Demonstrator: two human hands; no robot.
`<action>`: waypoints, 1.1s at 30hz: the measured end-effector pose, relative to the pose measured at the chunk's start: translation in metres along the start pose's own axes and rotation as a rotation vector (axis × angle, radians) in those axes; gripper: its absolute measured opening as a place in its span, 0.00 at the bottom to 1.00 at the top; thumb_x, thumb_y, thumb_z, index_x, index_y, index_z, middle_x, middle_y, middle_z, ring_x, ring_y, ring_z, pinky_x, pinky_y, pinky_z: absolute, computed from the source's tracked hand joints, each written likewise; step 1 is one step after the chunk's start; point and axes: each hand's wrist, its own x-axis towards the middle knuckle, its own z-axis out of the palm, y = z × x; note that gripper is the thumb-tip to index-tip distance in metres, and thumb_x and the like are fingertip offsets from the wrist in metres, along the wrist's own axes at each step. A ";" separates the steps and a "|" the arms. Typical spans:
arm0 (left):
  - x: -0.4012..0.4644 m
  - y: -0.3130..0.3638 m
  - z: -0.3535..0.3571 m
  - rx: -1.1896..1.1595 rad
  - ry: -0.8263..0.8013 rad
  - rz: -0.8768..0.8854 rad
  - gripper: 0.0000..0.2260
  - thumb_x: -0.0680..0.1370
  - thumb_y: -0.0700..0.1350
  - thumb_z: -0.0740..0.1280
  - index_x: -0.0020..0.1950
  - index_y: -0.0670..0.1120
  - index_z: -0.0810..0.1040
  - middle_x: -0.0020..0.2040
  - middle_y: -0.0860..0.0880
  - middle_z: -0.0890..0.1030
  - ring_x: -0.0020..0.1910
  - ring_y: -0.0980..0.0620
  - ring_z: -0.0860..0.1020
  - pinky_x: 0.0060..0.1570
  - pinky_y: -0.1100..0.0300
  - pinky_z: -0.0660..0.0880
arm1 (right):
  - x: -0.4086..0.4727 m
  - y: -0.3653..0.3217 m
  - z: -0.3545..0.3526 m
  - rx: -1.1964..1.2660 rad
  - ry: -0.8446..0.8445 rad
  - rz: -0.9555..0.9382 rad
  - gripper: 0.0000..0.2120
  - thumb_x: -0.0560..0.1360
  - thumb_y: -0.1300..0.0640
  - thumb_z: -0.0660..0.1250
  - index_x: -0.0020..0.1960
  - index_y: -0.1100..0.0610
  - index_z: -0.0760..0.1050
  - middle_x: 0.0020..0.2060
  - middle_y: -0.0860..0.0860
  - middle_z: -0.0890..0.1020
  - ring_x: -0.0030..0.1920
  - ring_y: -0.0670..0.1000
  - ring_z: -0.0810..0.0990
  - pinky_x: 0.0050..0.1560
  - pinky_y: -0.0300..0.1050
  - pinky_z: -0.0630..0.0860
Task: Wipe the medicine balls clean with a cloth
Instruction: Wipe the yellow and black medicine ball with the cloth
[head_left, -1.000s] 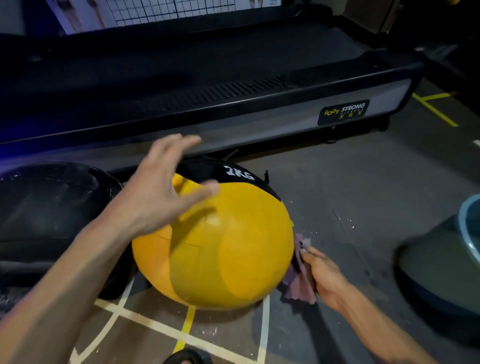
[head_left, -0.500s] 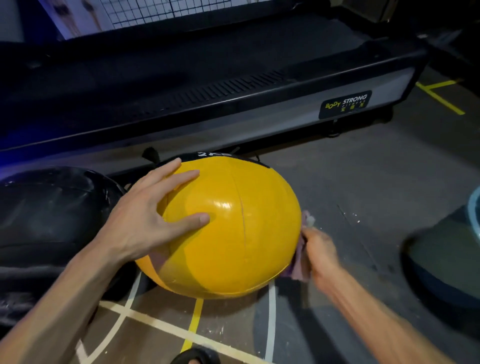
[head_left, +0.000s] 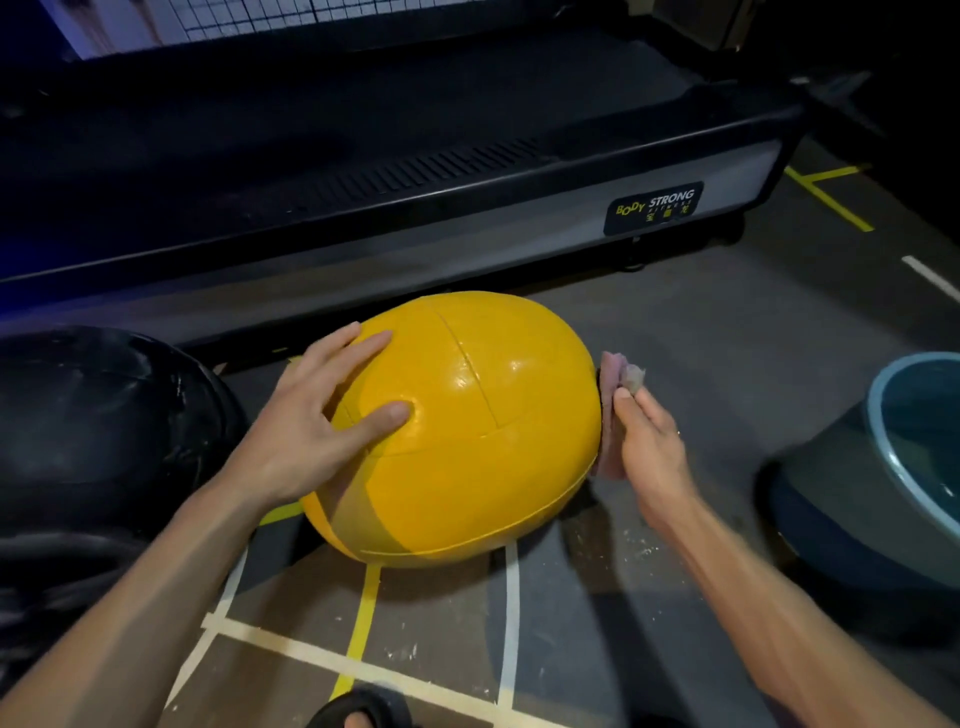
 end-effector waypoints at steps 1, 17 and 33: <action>0.004 -0.005 0.000 -0.016 0.007 -0.006 0.37 0.69 0.76 0.62 0.77 0.73 0.58 0.80 0.68 0.53 0.79 0.56 0.56 0.74 0.45 0.60 | 0.001 0.002 0.000 0.034 -0.007 0.005 0.13 0.86 0.53 0.57 0.58 0.35 0.74 0.48 0.30 0.78 0.43 0.25 0.77 0.41 0.23 0.72; 0.049 -0.055 -0.037 -0.328 -0.049 -0.159 0.31 0.77 0.65 0.69 0.78 0.68 0.63 0.74 0.62 0.67 0.63 0.65 0.70 0.56 0.63 0.71 | 0.008 0.005 0.058 0.166 -0.016 0.012 0.17 0.86 0.47 0.54 0.73 0.40 0.71 0.64 0.47 0.80 0.59 0.44 0.80 0.60 0.51 0.78; 0.091 -0.022 -0.022 -0.094 0.029 -0.229 0.35 0.73 0.76 0.62 0.79 0.68 0.60 0.78 0.53 0.67 0.73 0.45 0.69 0.70 0.42 0.68 | -0.003 0.011 0.076 0.180 0.012 0.060 0.19 0.86 0.42 0.49 0.76 0.37 0.59 0.73 0.44 0.70 0.70 0.49 0.71 0.74 0.60 0.67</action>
